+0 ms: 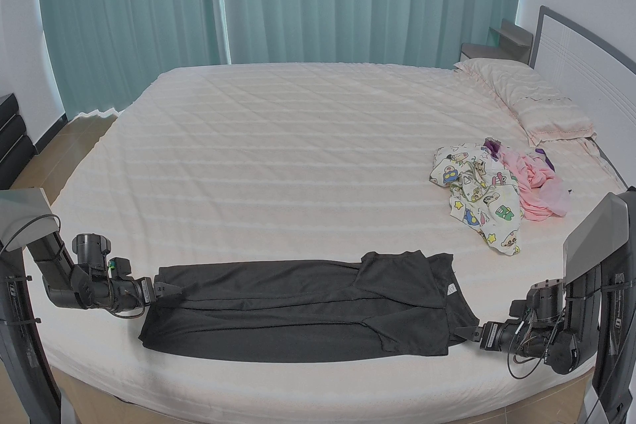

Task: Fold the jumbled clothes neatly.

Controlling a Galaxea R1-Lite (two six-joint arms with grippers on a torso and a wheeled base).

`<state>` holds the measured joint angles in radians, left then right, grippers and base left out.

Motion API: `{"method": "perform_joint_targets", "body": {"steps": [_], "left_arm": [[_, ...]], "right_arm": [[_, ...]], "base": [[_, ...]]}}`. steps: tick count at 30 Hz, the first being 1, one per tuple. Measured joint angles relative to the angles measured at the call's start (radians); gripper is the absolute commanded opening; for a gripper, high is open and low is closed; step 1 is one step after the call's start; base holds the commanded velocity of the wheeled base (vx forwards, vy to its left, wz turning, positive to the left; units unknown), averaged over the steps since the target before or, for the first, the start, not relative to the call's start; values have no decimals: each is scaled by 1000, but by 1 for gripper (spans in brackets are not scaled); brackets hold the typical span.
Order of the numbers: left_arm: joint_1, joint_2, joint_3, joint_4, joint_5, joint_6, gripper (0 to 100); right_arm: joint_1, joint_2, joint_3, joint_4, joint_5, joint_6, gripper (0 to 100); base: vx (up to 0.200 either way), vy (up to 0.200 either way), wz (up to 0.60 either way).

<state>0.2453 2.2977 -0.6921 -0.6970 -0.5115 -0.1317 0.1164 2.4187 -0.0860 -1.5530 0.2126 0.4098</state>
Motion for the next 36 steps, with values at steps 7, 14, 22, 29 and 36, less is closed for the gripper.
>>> {"method": "perform_joint_targets", "body": {"steps": [7, 14, 22, 29, 36], "left_arm": [[7, 4, -11, 7, 0, 1, 100], [15, 18, -35, 7, 1, 7, 100], [22, 36, -50, 7, 1, 21, 100], [15, 40, -35, 1, -1, 79, 100], [6, 38, -26, 1, -6, 79, 100]], "right_arm": [[0, 0, 2, 0, 2, -10, 100], [1, 0, 1, 0, 5, -10, 100], [5, -1, 0, 0, 5, -8, 100], [6, -1, 0, 0, 5, -8, 100], [6, 0, -1, 0, 4, -9, 100]], "base": [[0, 0, 0], [0, 0, 0], [0, 0, 0], [0, 0, 0], [0, 0, 0]]}}
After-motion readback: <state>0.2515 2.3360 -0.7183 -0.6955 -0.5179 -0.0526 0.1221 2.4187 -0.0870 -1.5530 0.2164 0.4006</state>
